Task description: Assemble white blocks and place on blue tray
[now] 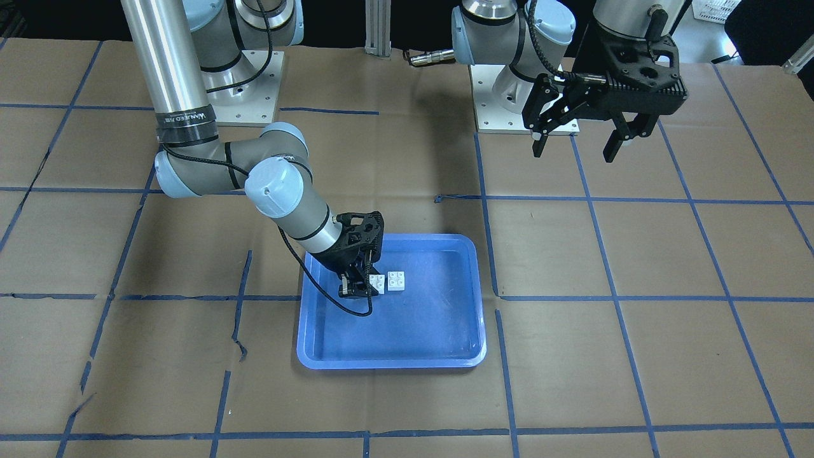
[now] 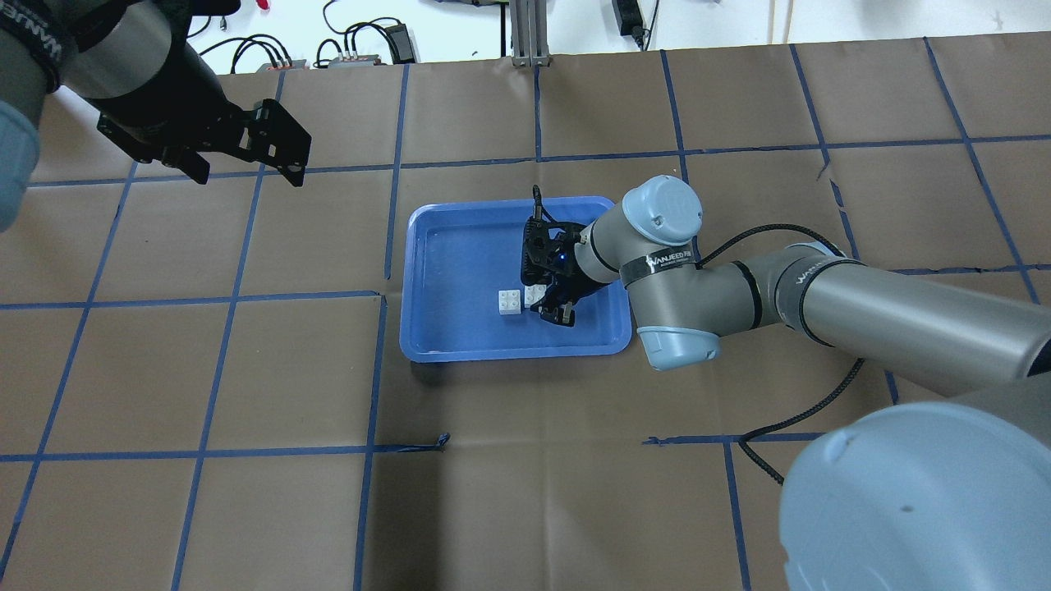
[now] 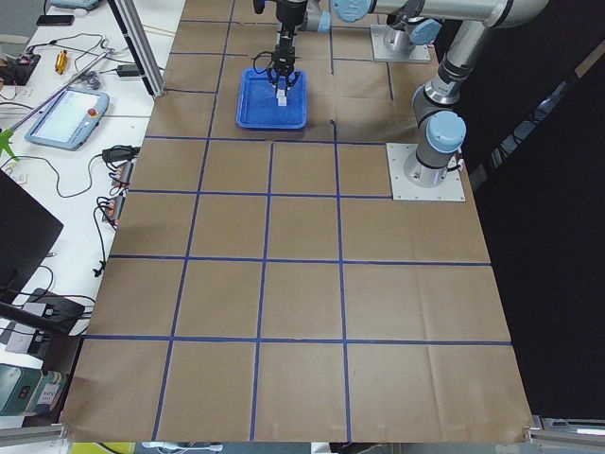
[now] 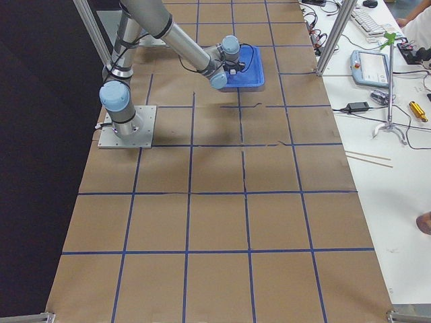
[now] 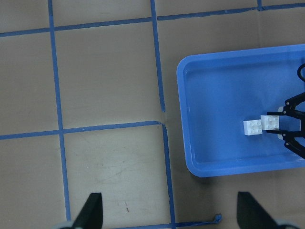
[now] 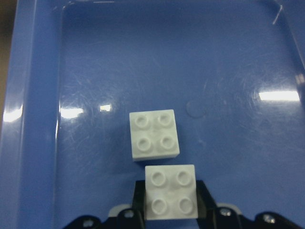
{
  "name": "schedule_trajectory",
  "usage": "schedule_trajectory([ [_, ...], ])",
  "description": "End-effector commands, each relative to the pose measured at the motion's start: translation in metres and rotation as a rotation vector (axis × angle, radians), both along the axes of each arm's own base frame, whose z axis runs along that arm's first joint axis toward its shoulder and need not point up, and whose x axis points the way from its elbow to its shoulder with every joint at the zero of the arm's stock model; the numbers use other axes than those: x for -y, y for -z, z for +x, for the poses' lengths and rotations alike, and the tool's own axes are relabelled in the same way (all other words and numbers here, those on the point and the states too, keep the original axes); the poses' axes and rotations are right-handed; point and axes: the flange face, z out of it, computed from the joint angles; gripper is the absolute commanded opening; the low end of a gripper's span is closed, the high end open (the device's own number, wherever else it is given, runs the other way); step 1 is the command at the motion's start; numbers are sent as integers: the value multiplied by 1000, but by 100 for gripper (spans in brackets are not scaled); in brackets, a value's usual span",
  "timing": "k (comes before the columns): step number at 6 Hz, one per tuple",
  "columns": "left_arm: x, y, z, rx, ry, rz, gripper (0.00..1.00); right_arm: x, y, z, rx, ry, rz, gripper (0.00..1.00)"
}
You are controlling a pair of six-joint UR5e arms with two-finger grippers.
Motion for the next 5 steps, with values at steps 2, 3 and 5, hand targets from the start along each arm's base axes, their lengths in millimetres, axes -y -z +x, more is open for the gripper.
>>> schedule_trajectory([
  [2,0,-9,0,-4,-5,-19,99,0,-1,0,0,1,-1,25],
  [3,0,-10,-1,-7,-3,-20,99,-1,-1,1,0,0,0,25],
  [5,0,-8,-1,-5,-3,-17,99,-5,-5,6,2,-6,-4,24],
])
